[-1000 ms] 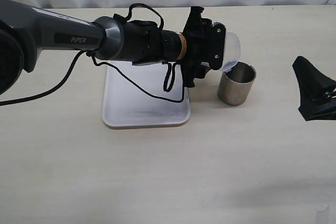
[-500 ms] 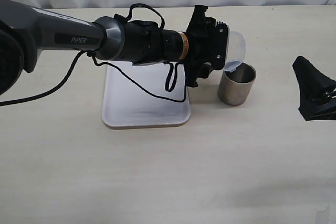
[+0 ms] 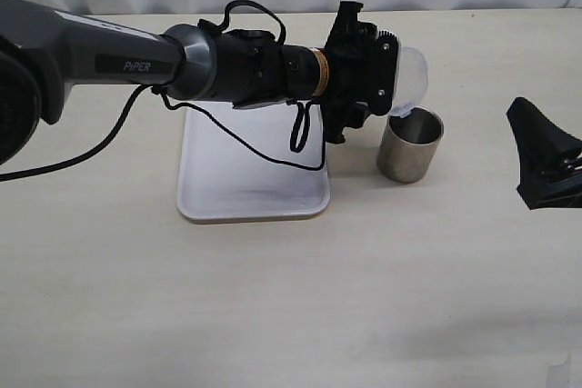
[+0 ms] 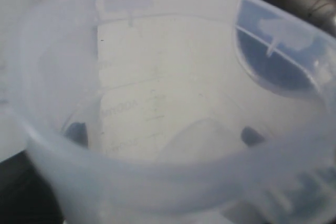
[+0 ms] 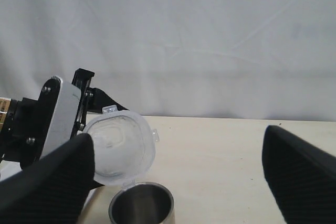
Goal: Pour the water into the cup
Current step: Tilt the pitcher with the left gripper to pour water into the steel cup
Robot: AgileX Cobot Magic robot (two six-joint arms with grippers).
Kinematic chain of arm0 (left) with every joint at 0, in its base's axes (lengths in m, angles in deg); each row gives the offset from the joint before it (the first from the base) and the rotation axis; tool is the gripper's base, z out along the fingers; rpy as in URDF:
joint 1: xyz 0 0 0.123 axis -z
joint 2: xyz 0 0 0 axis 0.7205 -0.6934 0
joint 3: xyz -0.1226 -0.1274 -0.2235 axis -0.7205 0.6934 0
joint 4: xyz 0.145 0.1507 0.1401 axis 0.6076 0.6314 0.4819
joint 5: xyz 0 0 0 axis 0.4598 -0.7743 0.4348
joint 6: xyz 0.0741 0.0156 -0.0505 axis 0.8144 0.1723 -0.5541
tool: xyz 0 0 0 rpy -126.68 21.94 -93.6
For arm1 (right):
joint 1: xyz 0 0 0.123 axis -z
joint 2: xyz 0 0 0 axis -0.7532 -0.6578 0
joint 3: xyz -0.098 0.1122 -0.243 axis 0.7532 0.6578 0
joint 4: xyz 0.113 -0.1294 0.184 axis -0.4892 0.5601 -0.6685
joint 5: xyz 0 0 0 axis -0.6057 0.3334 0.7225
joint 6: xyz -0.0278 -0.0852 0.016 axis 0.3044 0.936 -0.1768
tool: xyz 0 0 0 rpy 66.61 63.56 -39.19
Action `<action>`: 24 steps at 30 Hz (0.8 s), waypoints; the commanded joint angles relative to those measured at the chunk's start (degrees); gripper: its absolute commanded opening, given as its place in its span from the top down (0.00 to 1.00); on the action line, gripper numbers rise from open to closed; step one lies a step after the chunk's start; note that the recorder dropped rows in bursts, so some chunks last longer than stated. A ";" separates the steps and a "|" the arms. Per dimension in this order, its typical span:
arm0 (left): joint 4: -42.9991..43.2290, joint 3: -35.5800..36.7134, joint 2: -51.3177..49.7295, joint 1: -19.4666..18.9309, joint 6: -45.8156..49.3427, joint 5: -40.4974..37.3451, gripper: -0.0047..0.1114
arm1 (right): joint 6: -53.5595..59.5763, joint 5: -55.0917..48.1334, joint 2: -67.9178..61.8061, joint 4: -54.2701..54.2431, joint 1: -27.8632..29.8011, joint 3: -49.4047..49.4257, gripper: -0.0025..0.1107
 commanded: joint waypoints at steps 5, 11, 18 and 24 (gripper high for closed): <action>-0.95 -0.98 0.21 0.06 1.89 0.70 0.96 | -0.10 -0.21 -0.17 0.60 0.15 0.12 0.26; -0.95 -0.98 0.21 0.06 5.08 0.94 0.96 | -0.10 -0.21 -0.17 0.60 0.15 0.12 0.26; -0.95 -0.98 0.21 0.21 7.46 1.72 0.96 | -0.10 -0.21 -0.17 0.60 0.15 0.12 0.26; -0.95 -0.98 0.21 0.21 7.86 1.96 0.96 | -0.10 -0.21 -0.17 0.60 0.15 0.12 0.26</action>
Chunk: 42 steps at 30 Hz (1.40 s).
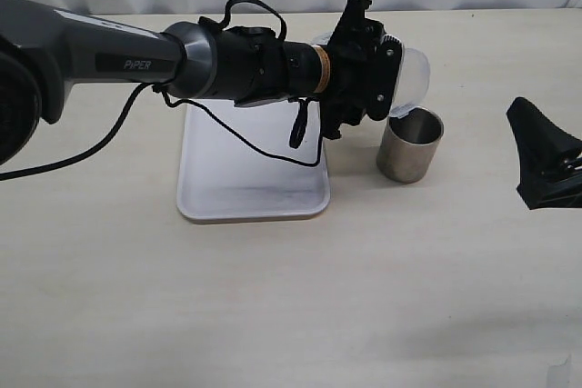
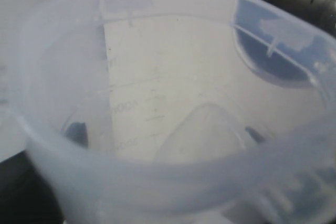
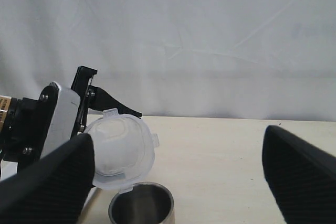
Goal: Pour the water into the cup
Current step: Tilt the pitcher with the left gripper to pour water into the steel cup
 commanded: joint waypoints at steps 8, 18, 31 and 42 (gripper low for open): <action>-3.29 -0.60 0.21 0.80 0.43 4.75 0.96 | -0.10 -0.21 -0.17 0.60 0.15 0.12 0.26; -3.28 -0.60 0.21 0.80 1.63 6.82 0.96 | -0.10 -0.21 -0.17 0.60 0.15 0.12 0.26; -3.28 -0.60 0.21 0.80 3.55 7.98 0.96 | -0.10 -0.21 -0.17 0.60 0.15 0.12 0.26; -3.28 -0.60 -0.48 0.80 3.65 7.84 0.96 | -0.10 -0.21 -0.17 0.60 0.15 0.12 0.26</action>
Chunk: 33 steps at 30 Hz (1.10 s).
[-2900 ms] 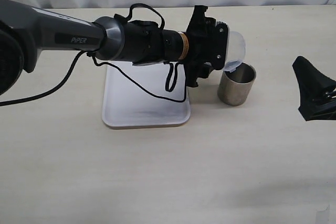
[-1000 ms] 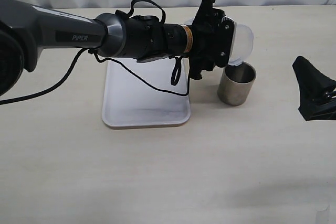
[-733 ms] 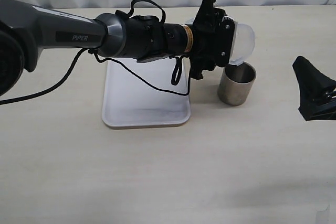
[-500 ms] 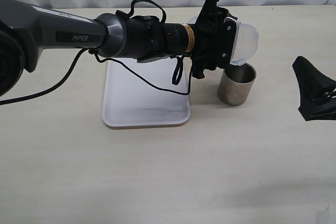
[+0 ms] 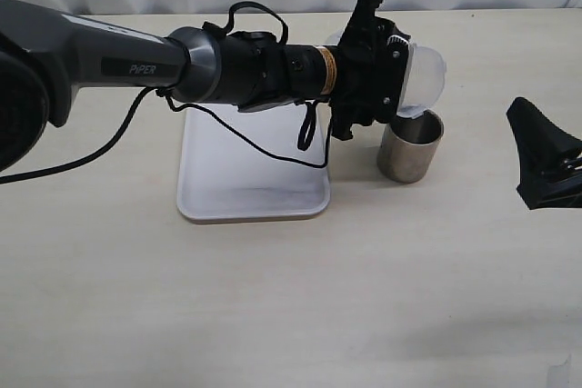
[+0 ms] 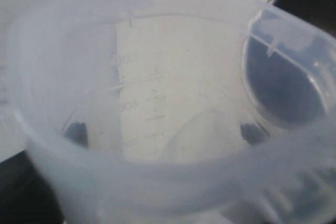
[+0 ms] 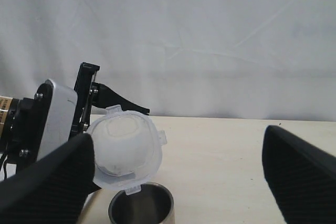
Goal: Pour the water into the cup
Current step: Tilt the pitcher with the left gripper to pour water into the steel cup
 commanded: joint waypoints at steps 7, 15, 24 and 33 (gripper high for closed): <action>-0.32 -0.60 0.32 0.46 0.36 2.02 0.96 | -0.10 -0.21 -0.17 0.60 0.15 0.12 0.26; -0.48 -0.60 0.32 0.46 4.67 2.02 0.96 | -0.10 -0.21 -0.17 0.60 0.15 0.12 0.26; -0.48 -0.72 0.32 0.46 6.96 2.02 0.96 | -0.10 -0.21 -0.17 0.60 0.15 0.12 0.26; -0.48 -0.81 0.32 0.46 7.84 2.02 0.96 | -0.10 -0.21 -0.17 0.60 0.15 0.12 0.26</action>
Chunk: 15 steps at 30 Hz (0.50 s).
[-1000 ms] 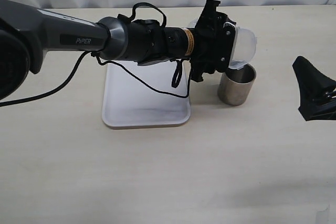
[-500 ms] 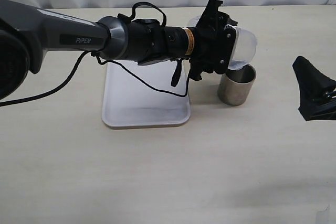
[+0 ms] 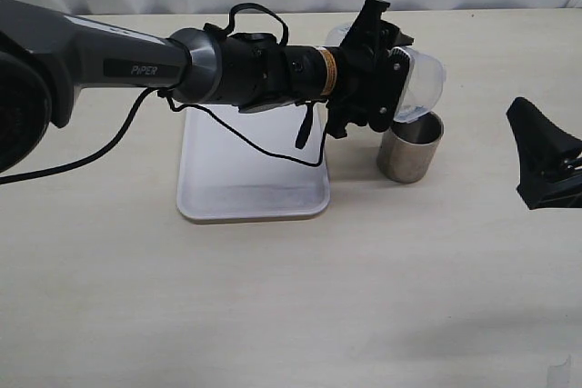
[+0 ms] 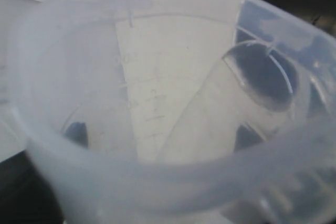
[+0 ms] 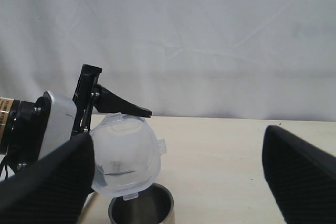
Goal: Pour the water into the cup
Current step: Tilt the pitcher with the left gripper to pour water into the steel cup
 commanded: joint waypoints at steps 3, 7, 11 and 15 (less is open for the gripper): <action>-0.48 -0.69 0.56 0.46 1.57 1.96 0.96 | -0.10 -0.21 -0.17 0.60 0.15 0.12 0.26; -0.48 -0.69 0.56 0.46 2.11 1.96 0.96 | -0.10 -0.21 -0.17 0.60 0.15 0.12 0.26; -0.48 -0.69 0.56 0.46 3.35 1.96 0.96 | -0.10 -0.21 -0.17 0.60 0.15 0.12 0.26; -0.48 -0.69 0.56 0.46 3.57 1.96 0.96 | -0.10 -0.21 -0.17 0.60 0.15 0.12 0.26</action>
